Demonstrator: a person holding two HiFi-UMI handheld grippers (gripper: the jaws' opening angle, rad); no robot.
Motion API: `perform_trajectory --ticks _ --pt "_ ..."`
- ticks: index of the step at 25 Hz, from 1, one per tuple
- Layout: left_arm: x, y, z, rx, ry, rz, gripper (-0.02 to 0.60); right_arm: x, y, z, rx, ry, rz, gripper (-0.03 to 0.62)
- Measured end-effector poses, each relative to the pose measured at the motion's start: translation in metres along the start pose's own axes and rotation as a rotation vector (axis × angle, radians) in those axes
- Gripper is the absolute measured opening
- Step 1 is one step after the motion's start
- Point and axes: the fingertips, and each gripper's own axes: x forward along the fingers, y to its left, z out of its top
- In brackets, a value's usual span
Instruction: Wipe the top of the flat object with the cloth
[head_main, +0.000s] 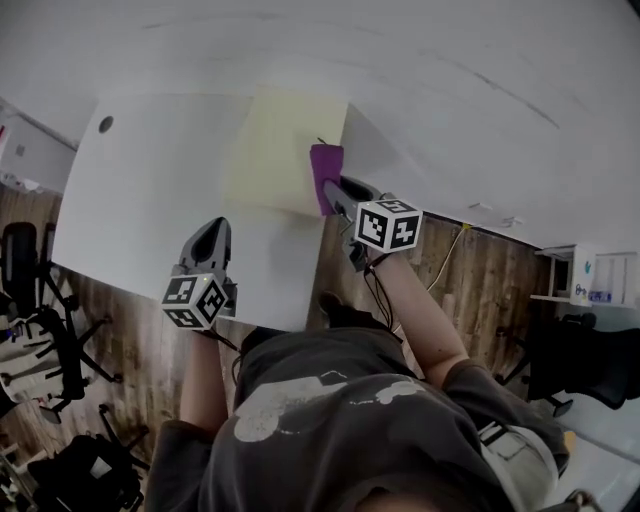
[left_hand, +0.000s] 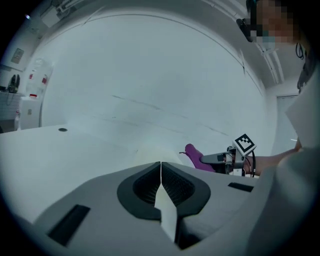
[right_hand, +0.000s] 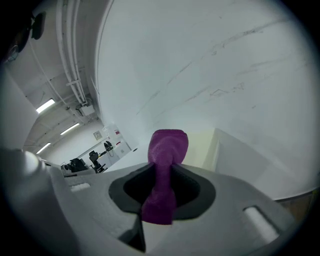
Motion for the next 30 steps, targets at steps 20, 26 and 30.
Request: perform_trajectory --ticks 20,26,30 --pt "0.104 0.053 -0.021 0.176 0.299 -0.257 0.011 0.022 -0.005 0.011 0.054 -0.079 -0.268 0.097" --pt "0.109 0.06 -0.032 0.158 0.355 -0.275 0.011 0.047 0.003 0.017 0.057 -0.064 -0.267 0.098" --pt "0.112 0.067 -0.047 0.163 0.402 -0.253 0.011 0.068 0.009 0.019 0.042 -0.045 -0.249 0.098"
